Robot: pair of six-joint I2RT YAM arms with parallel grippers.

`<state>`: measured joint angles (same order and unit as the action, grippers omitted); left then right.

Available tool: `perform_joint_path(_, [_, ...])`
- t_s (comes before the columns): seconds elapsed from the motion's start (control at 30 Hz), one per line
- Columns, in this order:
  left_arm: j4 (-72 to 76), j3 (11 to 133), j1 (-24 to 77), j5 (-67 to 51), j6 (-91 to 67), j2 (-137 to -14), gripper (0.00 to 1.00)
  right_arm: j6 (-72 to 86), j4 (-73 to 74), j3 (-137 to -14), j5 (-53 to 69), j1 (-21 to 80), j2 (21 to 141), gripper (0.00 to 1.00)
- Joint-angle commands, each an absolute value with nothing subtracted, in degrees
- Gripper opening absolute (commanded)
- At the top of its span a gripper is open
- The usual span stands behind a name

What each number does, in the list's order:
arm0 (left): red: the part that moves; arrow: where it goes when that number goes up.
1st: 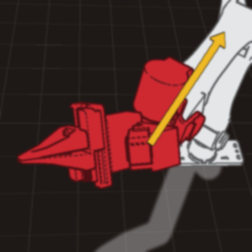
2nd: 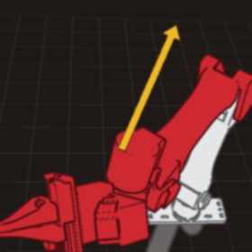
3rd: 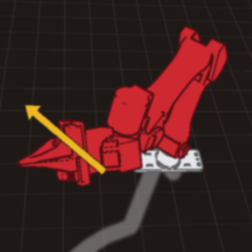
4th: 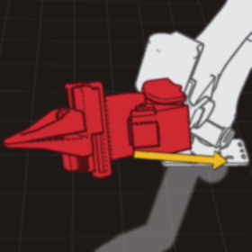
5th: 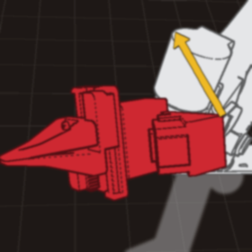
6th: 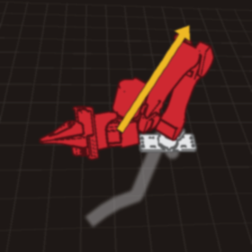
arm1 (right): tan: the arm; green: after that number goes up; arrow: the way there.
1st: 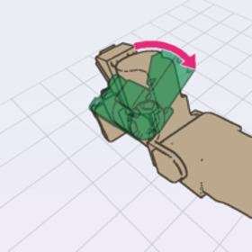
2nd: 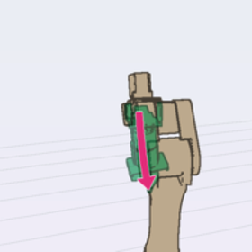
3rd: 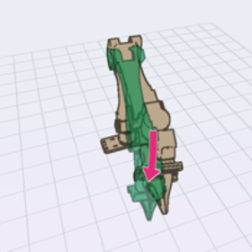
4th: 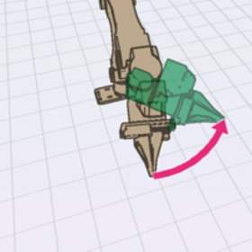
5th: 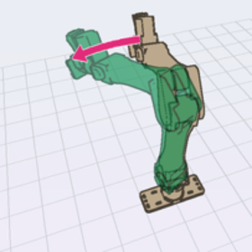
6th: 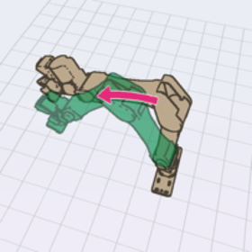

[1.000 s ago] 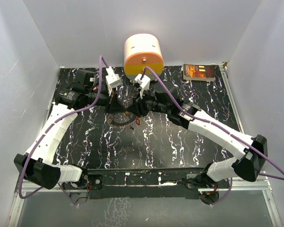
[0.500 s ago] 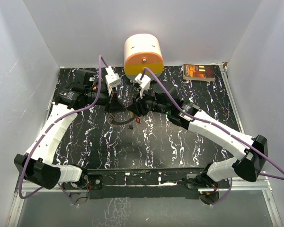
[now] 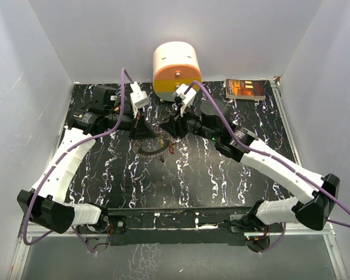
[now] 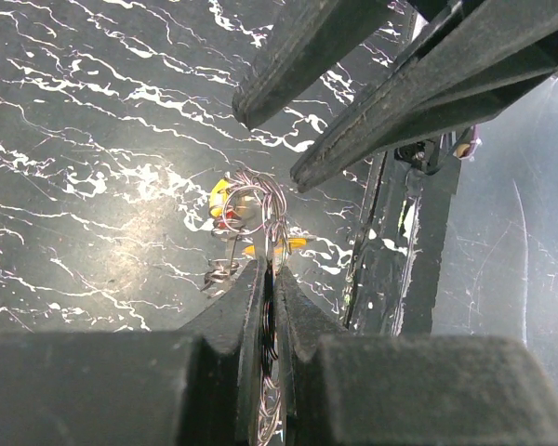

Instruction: Put the keys on the keyring

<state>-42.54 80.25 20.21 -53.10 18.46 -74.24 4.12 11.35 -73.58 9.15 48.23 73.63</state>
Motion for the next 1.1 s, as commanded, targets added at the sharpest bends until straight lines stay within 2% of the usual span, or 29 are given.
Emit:
perform_joint_path(0.0, [-42.6, 81.4, 20.3, -56.5, 19.0, -71.8, 0.00, 3.3, 7.9, -75.2, 12.6, 48.1, 73.7, 0.32])
perform_joint_path(0.53, [-43.2, 81.6, 20.2, -57.3, 19.1, -71.9, 0.00, 2.6, 10.9, -76.6, 18.5, 48.1, 77.0, 0.30])
perform_joint_path(1.07, [-43.5, 81.4, 20.2, -57.8, 19.4, -72.0, 0.00, 2.0, 10.5, -76.6, 16.2, 48.0, 76.3, 0.18])
